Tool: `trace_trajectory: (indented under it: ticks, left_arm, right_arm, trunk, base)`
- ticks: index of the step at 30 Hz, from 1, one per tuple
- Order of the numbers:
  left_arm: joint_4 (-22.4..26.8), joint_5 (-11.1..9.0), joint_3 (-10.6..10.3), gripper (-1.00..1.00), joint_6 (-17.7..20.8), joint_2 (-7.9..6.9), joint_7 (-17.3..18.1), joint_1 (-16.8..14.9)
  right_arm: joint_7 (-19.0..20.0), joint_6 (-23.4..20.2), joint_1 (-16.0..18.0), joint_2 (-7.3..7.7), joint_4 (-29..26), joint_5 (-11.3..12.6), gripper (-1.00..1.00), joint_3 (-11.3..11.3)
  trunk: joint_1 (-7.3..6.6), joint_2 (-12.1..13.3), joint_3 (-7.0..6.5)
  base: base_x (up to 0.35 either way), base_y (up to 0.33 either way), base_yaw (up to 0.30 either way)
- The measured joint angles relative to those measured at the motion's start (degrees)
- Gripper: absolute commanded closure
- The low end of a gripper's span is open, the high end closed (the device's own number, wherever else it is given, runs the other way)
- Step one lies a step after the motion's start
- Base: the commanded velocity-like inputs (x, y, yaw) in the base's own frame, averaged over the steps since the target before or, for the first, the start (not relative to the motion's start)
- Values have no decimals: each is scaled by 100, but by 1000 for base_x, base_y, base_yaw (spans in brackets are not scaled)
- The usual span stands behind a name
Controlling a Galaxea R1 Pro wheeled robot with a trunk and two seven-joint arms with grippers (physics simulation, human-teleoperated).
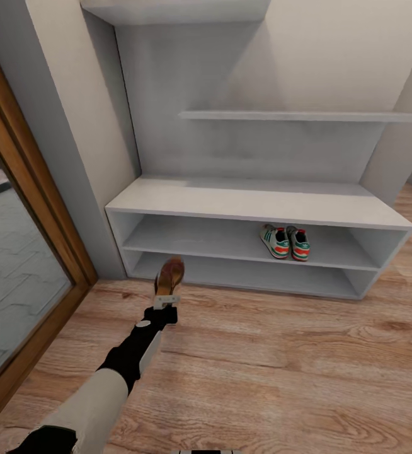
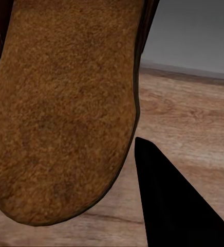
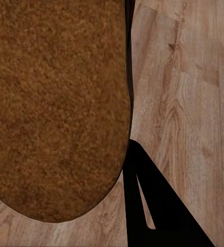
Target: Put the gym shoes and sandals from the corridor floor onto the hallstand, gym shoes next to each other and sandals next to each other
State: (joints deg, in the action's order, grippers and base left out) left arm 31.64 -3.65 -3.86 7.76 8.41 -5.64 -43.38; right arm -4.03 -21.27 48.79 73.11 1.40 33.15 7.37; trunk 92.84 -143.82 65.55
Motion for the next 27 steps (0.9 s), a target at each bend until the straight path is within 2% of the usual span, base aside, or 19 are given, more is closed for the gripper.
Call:
trace_trajectory:
  ticks: [13,27]
  left_arm:
    - [-140,4,1,100,119,33,-20,-373]
    - [-147,14,-16,100,161,25,-14,-416]
  right_arm:
    - [0,0,-1,0,1,-3,100,0]
    - [0,-4,0,0,-1,-8,100,-4]
  trunk:
    - [0,0,0]
    - [-1,0,0]
  base:
    - [0,0,0]
    - [25,0,0]
